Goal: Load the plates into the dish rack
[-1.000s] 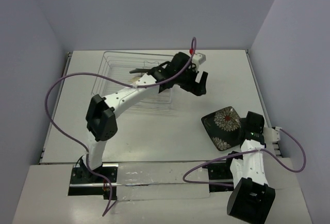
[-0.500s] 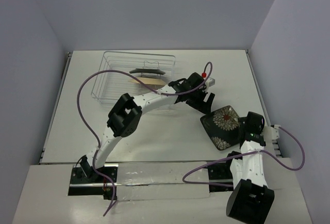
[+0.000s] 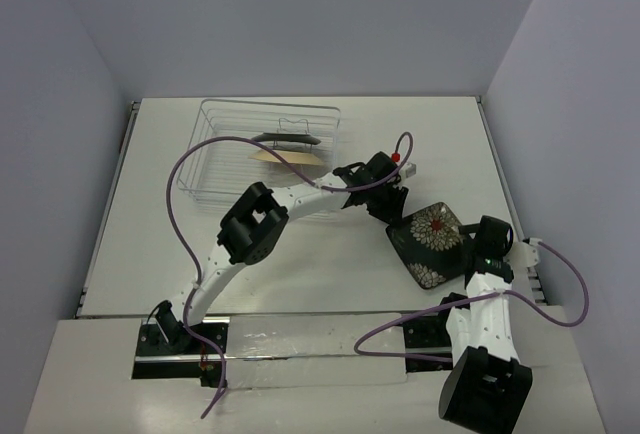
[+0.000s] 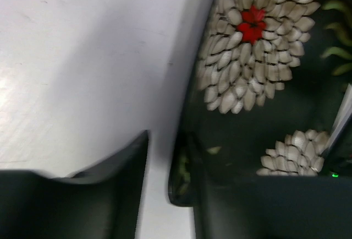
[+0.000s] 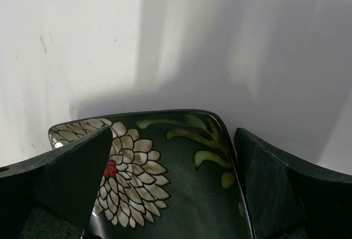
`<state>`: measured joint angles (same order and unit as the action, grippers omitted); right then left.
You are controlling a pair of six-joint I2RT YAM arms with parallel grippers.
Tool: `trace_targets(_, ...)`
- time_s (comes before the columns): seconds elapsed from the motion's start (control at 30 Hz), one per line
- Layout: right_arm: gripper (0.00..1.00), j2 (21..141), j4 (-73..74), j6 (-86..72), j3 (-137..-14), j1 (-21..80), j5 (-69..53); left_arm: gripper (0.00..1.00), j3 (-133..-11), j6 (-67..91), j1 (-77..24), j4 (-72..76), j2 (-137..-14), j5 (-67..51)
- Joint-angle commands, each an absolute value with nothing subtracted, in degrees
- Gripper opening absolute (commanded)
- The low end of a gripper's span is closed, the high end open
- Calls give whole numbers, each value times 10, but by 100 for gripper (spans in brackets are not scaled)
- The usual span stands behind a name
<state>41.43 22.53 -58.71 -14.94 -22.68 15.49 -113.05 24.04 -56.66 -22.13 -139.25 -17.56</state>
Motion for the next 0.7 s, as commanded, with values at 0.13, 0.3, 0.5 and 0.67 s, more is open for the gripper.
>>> trace_targets(0.13,99,404,214,-544,-128,-228,28,4,-1125,258,-572,-199,-1414,-192)
trace_targets(0.3,97,326,218,-515,-158,-228,-41,0,-1121,272,-571,-199,-1420,-203)
trace_targets(0.5,95,276,213,-506,-185,-228,-122,0,-1096,294,-565,-170,-1424,-250)
trace_targets(0.67,89,260,214,-510,-192,-228,-131,0,-1069,302,-563,-145,-1412,-261)
